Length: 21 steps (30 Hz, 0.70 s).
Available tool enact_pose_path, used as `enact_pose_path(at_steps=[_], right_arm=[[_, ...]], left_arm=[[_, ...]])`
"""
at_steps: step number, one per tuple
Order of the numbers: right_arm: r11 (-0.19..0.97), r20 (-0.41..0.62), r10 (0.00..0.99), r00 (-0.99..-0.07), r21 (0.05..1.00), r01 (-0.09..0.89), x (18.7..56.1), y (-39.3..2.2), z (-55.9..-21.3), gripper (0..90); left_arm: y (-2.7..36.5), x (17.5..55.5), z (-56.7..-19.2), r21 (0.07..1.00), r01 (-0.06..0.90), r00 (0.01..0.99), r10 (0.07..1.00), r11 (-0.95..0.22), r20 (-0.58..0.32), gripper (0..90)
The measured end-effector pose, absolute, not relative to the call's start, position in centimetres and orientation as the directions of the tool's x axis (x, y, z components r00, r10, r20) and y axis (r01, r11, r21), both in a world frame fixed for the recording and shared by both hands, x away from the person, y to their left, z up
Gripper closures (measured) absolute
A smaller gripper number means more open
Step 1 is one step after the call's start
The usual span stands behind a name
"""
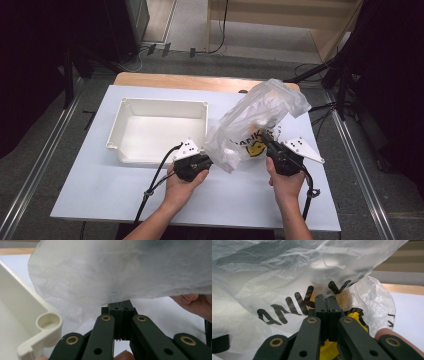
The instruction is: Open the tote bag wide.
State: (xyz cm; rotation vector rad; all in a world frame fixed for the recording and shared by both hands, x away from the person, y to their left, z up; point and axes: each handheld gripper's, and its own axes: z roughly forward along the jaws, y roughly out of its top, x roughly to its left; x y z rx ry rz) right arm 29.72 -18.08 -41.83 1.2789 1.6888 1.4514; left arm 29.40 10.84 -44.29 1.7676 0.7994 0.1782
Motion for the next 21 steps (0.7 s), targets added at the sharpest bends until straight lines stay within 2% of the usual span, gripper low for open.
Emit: enact_pose_path(at_steps=[3,5,9,13,17,21], right_arm=[[-0.046,0.165,0.913,-0.373,0.950,0.309,29.6,-18.3,-42.3,90.0],[-0.042,0.164,0.916,-0.365,0.947,0.319,29.5,-18.5,-42.7,90.0],[-0.032,0.155,0.916,-0.370,0.947,0.319,29.3,-18.7,-43.1,90.0],[-0.033,0.158,0.918,-0.364,0.944,0.327,29.2,-18.8,-43.3,90.0],[-0.023,0.150,0.920,-0.363,0.943,0.331,29.4,-18.8,-43.5,90.0],[-0.006,0.136,0.922,-0.363,0.941,0.339,29.4,-18.5,-43.7,90.0]], left_arm=[[11.1,29.1,-44.6,0.895,0.427,0.755,0.596,-0.127,-0.275,86.6],[11.3,28.7,-44.3,0.905,0.406,0.760,0.597,-0.129,-0.256,70.1],[11.7,27.9,-43.2,0.930,0.346,0.770,0.605,-0.128,-0.203,42.8],[12.7,27.2,-42.1,0.943,0.314,0.771,0.610,-0.115,-0.182,25.1],[13.7,26.4,-40.9,0.955,0.285,0.772,0.610,-0.083,-0.177,15.5],[13.6,25.7,-39.8,0.967,0.245,0.781,0.605,-0.066,-0.156,14.0]])
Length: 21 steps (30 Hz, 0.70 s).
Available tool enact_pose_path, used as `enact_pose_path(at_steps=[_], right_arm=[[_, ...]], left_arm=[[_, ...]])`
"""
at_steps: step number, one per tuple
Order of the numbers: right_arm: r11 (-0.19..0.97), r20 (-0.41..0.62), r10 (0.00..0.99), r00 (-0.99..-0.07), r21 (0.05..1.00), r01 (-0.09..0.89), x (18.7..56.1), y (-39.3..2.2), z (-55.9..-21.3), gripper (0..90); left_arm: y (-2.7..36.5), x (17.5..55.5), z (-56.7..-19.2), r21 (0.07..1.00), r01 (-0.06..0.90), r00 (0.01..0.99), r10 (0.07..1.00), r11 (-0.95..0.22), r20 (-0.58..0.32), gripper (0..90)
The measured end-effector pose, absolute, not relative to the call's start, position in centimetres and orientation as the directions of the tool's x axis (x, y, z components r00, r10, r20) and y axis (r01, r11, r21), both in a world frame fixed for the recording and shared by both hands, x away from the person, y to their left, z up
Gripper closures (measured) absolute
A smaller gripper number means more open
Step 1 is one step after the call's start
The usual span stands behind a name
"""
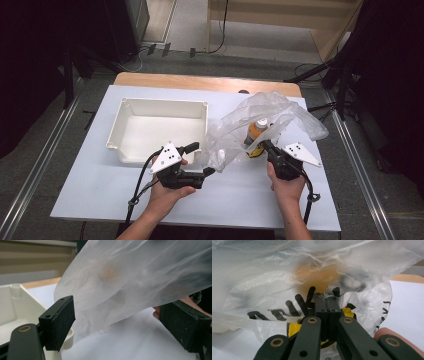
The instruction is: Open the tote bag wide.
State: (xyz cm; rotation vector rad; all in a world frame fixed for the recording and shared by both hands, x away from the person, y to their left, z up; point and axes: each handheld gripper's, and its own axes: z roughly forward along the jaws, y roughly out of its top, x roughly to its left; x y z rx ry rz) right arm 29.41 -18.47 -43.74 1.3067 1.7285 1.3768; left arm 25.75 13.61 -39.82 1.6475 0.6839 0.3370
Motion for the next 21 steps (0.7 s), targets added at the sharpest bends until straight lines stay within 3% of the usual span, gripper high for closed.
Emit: enact_pose_path(at_steps=[5,7,10,15,21], right_arm=[[0.018,0.119,0.924,-0.364,0.936,0.351,29.5,-18.4,-44.1,90.0],[0.025,0.115,0.924,-0.366,0.934,0.357,29.5,-18.4,-44.2,90.0],[0.047,0.100,0.924,-0.370,0.928,0.368,29.6,-18.3,-44.5,90.0],[0.041,0.125,0.922,-0.366,0.909,0.415,30.1,-18.9,-45.5,90.0],[0.017,0.155,0.930,-0.334,0.888,0.459,30.6,-19.6,-46.4,90.0]], left_arm=[[12.7,25.5,-38.7,0.973,0.221,0.794,0.591,-0.063,-0.142,16.1],[12.3,25.6,-38.6,0.974,0.216,0.802,0.582,-0.071,-0.136,27.5],[11.9,25.8,-38.9,0.978,0.191,0.792,0.602,-0.082,-0.104,53.1],[11.4,26.7,-39.9,0.970,0.220,0.779,0.617,-0.104,-0.111,83.6],[10.3,28.0,-41.6,0.943,0.308,0.765,0.622,-0.126,-0.167,90.0]])
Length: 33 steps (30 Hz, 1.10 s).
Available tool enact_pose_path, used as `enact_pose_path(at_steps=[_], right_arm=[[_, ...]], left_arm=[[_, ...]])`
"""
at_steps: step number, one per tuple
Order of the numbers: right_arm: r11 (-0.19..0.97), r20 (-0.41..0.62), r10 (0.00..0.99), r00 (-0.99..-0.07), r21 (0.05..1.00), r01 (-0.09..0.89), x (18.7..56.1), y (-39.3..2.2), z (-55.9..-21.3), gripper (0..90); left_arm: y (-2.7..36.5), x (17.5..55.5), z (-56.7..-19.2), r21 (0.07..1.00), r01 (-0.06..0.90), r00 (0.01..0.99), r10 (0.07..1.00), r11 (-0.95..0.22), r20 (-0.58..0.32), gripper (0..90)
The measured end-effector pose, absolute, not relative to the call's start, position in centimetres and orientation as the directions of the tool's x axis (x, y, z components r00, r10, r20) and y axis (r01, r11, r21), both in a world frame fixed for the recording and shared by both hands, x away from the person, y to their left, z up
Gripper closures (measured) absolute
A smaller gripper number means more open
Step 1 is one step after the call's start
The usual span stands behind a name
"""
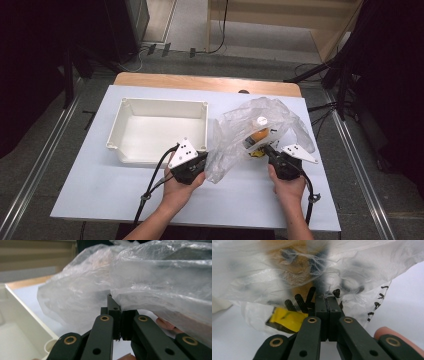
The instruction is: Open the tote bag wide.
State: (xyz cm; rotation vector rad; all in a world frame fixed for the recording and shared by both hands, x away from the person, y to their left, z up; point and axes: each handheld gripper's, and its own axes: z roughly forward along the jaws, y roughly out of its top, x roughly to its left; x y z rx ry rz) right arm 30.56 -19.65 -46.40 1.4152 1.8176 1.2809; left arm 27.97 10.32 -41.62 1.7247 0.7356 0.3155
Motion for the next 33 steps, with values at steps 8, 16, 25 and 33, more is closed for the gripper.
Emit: enact_pose_path(at_steps=[8,16,25,33], right_arm=[[0.003,0.174,0.907,-0.383,0.908,0.420,29.0,-20.0,-45.5,66.7],[-0.027,0.163,0.900,-0.404,0.946,0.323,26.3,-21.3,-43.3,55.0],[-0.061,0.135,0.921,-0.365,0.976,0.207,26.7,-21.7,-39.6,48.7],[-0.095,0.175,0.921,-0.349,0.968,0.234,29.9,-21.8,-38.0,46.7]], left_arm=[[8.5,29.5,-44.1,0.899,0.406,0.712,0.672,-0.161,-0.201,90.0],[7.4,29.7,-45.3,0.881,0.430,0.711,0.675,-0.195,-0.197,90.0],[7.4,29.8,-46.2,0.868,0.448,0.708,0.678,-0.214,-0.198,90.0],[7.3,29.5,-46.8,0.859,0.459,0.705,0.681,-0.226,-0.197,90.0]])
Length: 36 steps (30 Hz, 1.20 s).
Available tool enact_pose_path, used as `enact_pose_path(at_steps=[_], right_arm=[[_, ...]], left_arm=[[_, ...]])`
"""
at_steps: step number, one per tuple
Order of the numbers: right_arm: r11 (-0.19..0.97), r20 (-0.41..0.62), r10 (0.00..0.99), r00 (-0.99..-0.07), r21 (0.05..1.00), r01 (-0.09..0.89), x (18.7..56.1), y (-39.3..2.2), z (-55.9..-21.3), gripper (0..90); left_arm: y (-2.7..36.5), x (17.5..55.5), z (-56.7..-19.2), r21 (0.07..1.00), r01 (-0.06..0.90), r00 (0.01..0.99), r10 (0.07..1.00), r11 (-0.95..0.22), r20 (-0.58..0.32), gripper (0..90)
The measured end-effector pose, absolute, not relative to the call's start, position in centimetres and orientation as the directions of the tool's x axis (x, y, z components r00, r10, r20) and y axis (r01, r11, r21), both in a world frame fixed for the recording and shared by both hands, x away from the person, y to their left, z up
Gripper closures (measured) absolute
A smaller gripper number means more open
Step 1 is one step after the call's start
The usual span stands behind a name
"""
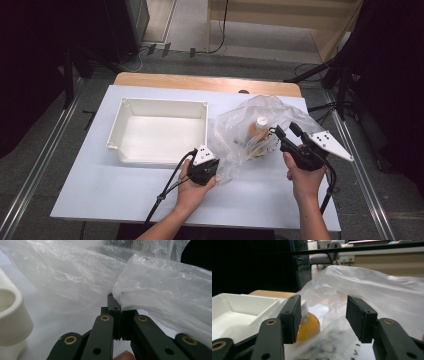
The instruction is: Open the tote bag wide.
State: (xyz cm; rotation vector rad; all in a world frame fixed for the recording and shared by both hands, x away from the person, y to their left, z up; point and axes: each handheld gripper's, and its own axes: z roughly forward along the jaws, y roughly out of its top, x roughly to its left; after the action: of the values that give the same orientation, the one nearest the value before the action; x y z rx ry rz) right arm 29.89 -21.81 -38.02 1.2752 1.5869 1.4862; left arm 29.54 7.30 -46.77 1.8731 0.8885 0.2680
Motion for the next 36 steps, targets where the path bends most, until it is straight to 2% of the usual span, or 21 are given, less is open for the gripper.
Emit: enact_pose_path(at_steps=[4,5,6,9,11,18,22,26,36], right_arm=[[-0.109,0.193,0.900,-0.390,0.967,0.229,30.9,-20.9,-37.5,43.1],[-0.109,0.194,0.898,-0.394,0.968,0.228,31.2,-20.5,-37.3,45.9],[-0.103,0.189,0.900,-0.393,0.968,0.231,31.4,-20.3,-37.2,51.1],[-0.069,0.171,0.907,-0.384,0.962,0.265,32.7,-19.7,-37.2,78.3],[-0.071,0.182,0.901,-0.395,0.958,0.279,33.7,-19.5,-37.2,90.0],[-0.070,0.200,0.872,-0.447,0.954,0.291,36.7,-19.1,-36.3,90.0],[-0.049,0.200,0.882,-0.427,0.940,0.339,38.2,-19.2,-36.7,90.0],[-0.089,0.246,0.905,-0.348,0.908,0.409,39.0,-20.5,-39.2,90.0],[-0.072,0.251,0.935,-0.251,0.826,0.559,38.4,-21.5,-46.4,90.0]], left_arm=[[7.3,29.4,-46.8,0.862,0.450,0.707,0.684,-0.234,-0.183,90.0],[7.4,29.4,-46.8,0.862,0.450,0.705,0.685,-0.233,-0.183,89.9],[7.4,29.3,-46.8,0.861,0.450,0.704,0.687,-0.235,-0.181,90.0],[7.6,29.2,-46.7,0.862,0.450,0.702,0.689,-0.232,-0.181,90.0],[7.7,29.2,-46.7,0.862,0.450,0.702,0.689,-0.234,-0.179,90.0],[8.0,29.3,-46.7,0.864,0.454,0.687,0.703,-0.217,-0.185,90.0],[8.1,29.4,-46.8,0.851,0.470,0.678,0.713,-0.232,-0.180,90.0],[8.2,29.4,-47.0,0.834,0.489,0.679,0.711,-0.254,-0.182,90.0],[8.2,29.0,-47.3,0.791,0.518,0.702,0.690,-0.324,-0.177,90.0]])
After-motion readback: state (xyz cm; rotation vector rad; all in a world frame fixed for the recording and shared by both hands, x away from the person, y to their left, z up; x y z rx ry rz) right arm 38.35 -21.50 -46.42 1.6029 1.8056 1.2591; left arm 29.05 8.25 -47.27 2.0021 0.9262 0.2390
